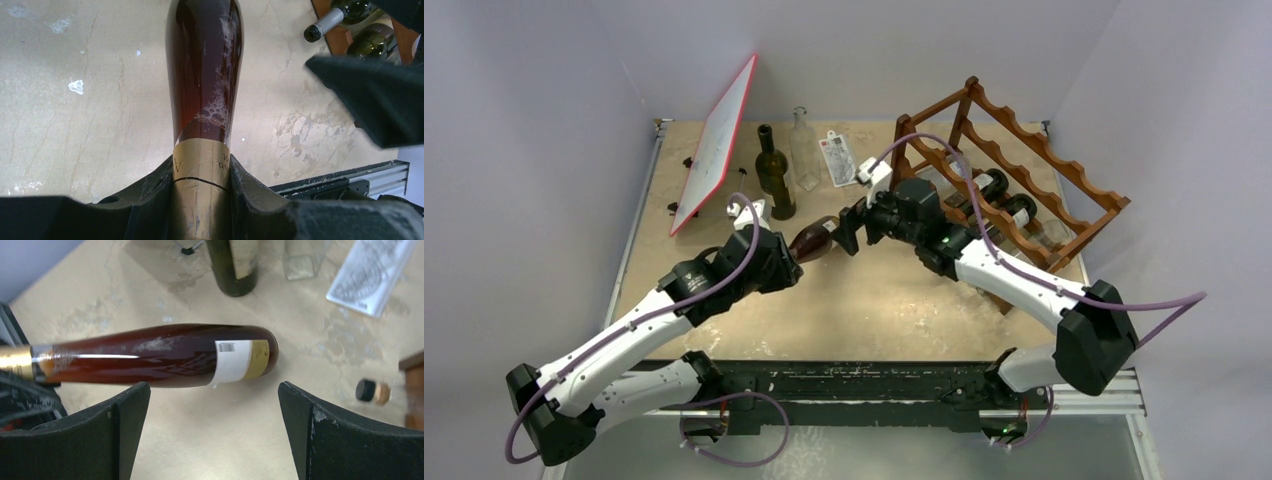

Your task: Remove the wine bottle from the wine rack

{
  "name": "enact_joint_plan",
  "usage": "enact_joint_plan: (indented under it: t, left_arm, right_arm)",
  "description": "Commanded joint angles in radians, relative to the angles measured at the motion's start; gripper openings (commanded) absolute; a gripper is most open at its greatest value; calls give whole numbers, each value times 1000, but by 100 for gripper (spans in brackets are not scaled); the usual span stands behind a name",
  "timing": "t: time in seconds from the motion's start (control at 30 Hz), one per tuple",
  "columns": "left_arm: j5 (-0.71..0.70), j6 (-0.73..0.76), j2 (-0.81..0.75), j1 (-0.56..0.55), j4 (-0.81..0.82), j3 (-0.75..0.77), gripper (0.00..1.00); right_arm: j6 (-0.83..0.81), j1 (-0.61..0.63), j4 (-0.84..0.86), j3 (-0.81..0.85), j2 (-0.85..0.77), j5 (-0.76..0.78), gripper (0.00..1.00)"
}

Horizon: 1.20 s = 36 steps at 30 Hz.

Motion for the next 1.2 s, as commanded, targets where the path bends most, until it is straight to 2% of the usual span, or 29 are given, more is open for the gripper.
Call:
enact_joint_plan:
  t: [0.0,0.13,0.2,0.3,0.33,0.4,0.67,0.8,0.93,1.17]
  left_arm:
    - [-44,54,22,8,30,126,0]
    - [-27,83,48,8,3,162,0]
    - [-22,97,60,8,-13,178,0]
    - [-20,115,72,7,-29,197,0]
    - [-19,126,76,7,-31,205,0]
    - [-19,132,80,7,-36,209,0]
    - [-14,138,78,7,-36,215,0]
    - [-18,140,71,8,-37,218,0]
    - [-1,140,75,7,-33,218,0]
    - [-3,144,55,8,-45,224,1]
  right_arm:
    - [-388,82,149,30,14,-95,100]
    - [-652,84,412,-95,6,-259,98]
    - [-767,84,464,-113,18,-332,98]
    - [-857,84,426,-54,76,-404,93]
    - [-936,84,313,34,144,-502,86]
    - [-1012,84,236,83,191,-590,81]
    - [-998,100,276,128,288,-767,66]
    - [-924,132,368,95,309,-746,69]
    - [-871,196,513,71,335,-581,72]
    - [-836,206,603,73,376,-483,64]
